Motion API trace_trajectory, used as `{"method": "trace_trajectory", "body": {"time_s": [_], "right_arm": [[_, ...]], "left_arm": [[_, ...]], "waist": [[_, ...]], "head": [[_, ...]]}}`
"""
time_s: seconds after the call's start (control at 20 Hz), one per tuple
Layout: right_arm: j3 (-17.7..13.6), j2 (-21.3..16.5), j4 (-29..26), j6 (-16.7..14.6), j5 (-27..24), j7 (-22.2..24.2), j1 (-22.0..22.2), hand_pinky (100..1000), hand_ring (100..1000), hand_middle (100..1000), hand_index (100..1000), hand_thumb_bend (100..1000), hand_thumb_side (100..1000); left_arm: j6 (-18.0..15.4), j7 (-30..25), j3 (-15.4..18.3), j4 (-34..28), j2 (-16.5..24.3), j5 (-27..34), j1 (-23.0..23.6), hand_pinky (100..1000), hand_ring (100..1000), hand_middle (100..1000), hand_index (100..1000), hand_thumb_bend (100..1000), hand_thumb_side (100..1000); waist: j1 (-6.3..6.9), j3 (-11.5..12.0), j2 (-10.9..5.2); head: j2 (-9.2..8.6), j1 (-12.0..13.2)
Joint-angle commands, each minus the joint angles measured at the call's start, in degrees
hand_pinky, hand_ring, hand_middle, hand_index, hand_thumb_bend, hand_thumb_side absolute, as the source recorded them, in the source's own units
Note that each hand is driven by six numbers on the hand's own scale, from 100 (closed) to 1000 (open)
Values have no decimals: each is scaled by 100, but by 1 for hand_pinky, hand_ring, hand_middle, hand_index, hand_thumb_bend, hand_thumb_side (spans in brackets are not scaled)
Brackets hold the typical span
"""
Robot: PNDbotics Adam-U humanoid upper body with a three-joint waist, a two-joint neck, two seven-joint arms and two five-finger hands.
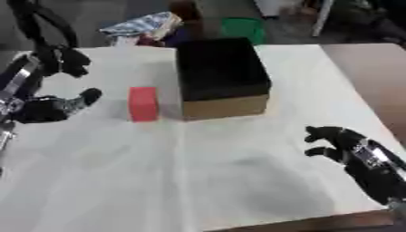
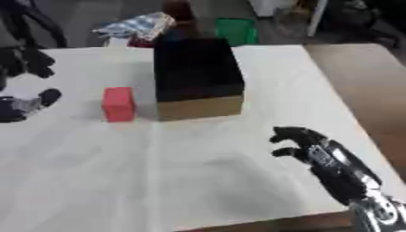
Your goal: Pick up objects on the table and place them in the box.
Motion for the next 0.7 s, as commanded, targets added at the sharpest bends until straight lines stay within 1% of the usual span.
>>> {"method": "trace_trajectory", "body": {"time_s": [0.05,0.3,0.55,0.7], "right_arm": [[-17,-51,-55,-3,-10,11,-57,758,1000,710,819,100,809],[-3,-55,-52,-3,-11,22,-55,758,1000,710,819,100,809],[19,-54,-45,4,-15,44,-56,757,1000,710,819,100,810],[30,-51,-39,10,-15,57,-55,757,1000,710,819,100,810]], "left_arm": [[-6,-23,-74,71,275,-255,-185,690,671,692,714,577,340],[-86,-226,-338,480,424,-869,-539,716,707,725,748,648,343],[-197,-365,-650,1166,477,-1633,-1055,731,724,739,772,705,309],[-251,-337,-820,1663,399,-2067,-1368,738,737,751,783,725,300]], "waist": [[15,-14,-83],[14,-45,-94],[24,-92,-109],[30,-118,-119]], "head": [[-59,15],[-77,18],[-79,27],[-74,39]]}}
